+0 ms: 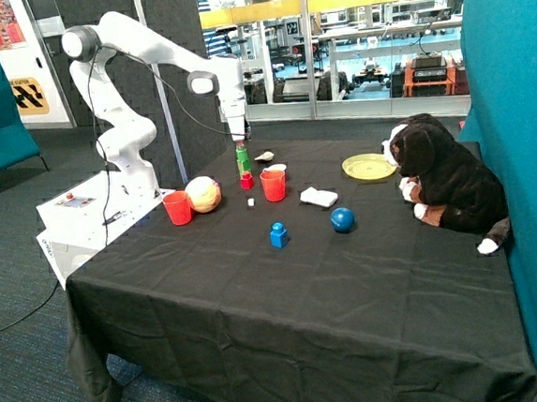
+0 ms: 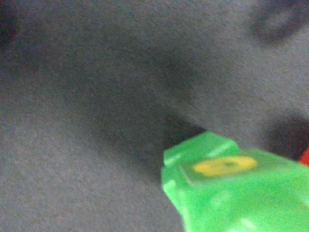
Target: Stack green blocks
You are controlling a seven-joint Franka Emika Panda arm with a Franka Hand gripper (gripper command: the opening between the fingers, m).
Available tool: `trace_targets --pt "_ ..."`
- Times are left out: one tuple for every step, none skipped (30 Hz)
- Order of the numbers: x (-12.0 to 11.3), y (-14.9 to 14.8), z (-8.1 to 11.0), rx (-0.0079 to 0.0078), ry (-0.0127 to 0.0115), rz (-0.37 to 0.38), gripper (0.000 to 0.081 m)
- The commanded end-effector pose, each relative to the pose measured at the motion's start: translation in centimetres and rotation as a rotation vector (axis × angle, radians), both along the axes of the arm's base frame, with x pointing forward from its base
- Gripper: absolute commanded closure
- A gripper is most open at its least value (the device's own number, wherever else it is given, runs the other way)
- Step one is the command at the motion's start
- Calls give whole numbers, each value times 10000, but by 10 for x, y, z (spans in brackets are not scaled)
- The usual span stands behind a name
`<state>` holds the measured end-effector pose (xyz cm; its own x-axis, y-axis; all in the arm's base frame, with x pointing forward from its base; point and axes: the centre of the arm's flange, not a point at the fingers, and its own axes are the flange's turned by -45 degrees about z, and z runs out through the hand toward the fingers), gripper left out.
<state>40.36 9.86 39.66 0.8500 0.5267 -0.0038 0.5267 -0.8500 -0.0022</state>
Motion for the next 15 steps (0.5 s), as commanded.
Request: trace_targets --pt "-12 -29 11 0 -44 -446 25" --pt "-13 -32 11 0 -44 -494 34" --pt "-14 -35 11 0 -44 -566 31" --pt "-14 -38 11 0 -44 -641 39" --pt "-14 -42 10 -1 -44 -793 37" --pt "-13 -44 9 -1 -44 -807 45" --pt "-13 -45 9 -1 -44 -820 40" --pt "-12 -47 8 -1 -44 -884 20" --pt "-11 -49 7 -1 -44 -981 38" --pt "-9 -50 7 -1 -44 -1021 48" --pt "-7 -51 6 -1 -44 -1043 54" --pt "-4 -51 6 -1 -44 -1076 59" --pt "1 -51 7 -1 -44 -1091 62" --pt "5 -51 7 -1 -44 -1091 62" --pt "10 -50 8 -1 -44 -1049 62"
